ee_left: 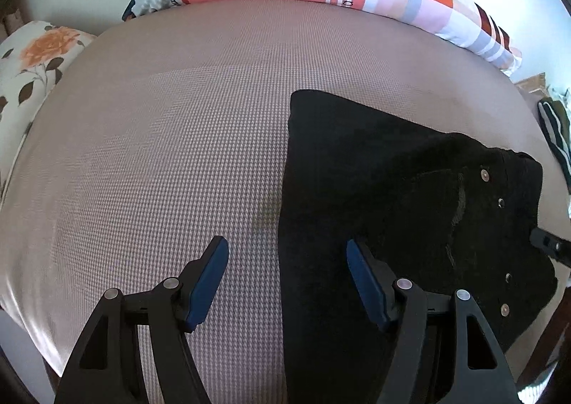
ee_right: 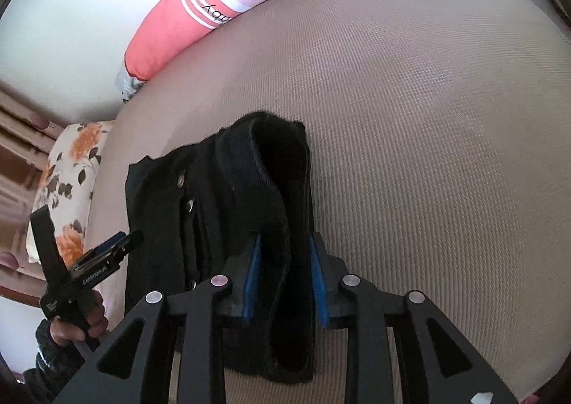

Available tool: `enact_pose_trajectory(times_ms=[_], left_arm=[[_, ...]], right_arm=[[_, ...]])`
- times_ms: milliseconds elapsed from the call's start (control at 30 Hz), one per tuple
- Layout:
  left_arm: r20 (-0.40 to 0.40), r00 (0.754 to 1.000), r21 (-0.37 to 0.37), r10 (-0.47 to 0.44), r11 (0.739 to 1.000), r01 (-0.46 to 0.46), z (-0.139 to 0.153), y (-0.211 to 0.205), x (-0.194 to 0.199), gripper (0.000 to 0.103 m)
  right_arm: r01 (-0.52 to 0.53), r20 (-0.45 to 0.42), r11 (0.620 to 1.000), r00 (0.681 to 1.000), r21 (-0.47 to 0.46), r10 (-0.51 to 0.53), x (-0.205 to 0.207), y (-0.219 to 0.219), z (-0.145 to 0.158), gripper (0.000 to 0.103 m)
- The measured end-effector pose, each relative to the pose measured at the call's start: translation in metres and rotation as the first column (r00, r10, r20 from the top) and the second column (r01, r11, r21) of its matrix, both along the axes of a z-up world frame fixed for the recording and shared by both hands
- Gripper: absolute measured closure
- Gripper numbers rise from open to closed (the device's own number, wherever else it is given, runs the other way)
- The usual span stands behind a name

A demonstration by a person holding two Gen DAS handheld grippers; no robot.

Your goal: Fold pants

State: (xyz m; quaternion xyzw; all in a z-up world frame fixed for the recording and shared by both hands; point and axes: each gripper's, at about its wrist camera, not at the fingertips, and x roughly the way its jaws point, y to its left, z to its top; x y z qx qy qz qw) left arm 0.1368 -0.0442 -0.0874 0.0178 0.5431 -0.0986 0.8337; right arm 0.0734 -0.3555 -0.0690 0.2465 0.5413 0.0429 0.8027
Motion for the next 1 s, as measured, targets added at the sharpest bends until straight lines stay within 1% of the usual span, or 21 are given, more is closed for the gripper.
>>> enact_pose_trajectory(times_ms=[200, 267, 400, 567, 733, 833, 933, 1000], left_arm=[[-0.022, 1.000, -0.017, -0.013, 1.000, 0.013, -0.004, 0.000, -0.019, 0.034], [-0.023, 1.000, -0.014, -0.013, 1.000, 0.013, -0.004, 0.000, -0.024, 0.034], [-0.034, 0.999, -0.038, -0.010, 0.999, 0.008, -0.007, 0.002, -0.034, 0.034], [-0.035, 0.999, -0.048, -0.012, 0.999, 0.010, -0.007, 0.002, -0.041, 0.034], [-0.033, 0.999, -0.044, -0.016, 0.999, 0.015, -0.007, 0.000, -0.044, 0.034], [-0.032, 0.999, -0.039, -0.019, 0.999, 0.018, -0.008, -0.001, -0.044, 0.034], [-0.029, 0.999, -0.032, -0.023, 0.999, 0.022, -0.008, -0.003, -0.043, 0.033], [-0.027, 0.999, -0.027, -0.027, 0.999, 0.026, -0.009, -0.005, -0.043, 0.033]], right_arm=[[-0.012, -0.003, 1.000, 1.000, -0.010, 0.012, -0.019, 0.004, 0.010, 0.078], [-0.009, 0.001, 1.000, 1.000, -0.004, 0.009, -0.025, 0.005, 0.013, 0.078], [-0.008, 0.003, 1.000, 1.000, 0.015, 0.007, -0.032, 0.005, 0.016, 0.078], [-0.014, 0.000, 0.999, 1.000, 0.031, 0.014, -0.040, 0.006, 0.018, 0.078], [-0.017, -0.007, 0.997, 1.000, 0.076, 0.018, -0.046, 0.005, 0.018, 0.078], [-0.044, -0.002, 0.994, 0.999, 0.102, 0.044, -0.047, 0.010, 0.019, 0.078], [-0.041, -0.004, 0.993, 0.999, 0.109, 0.041, -0.045, 0.008, 0.017, 0.081], [-0.034, -0.002, 0.994, 0.999, 0.100, 0.034, -0.044, 0.008, 0.018, 0.088]])
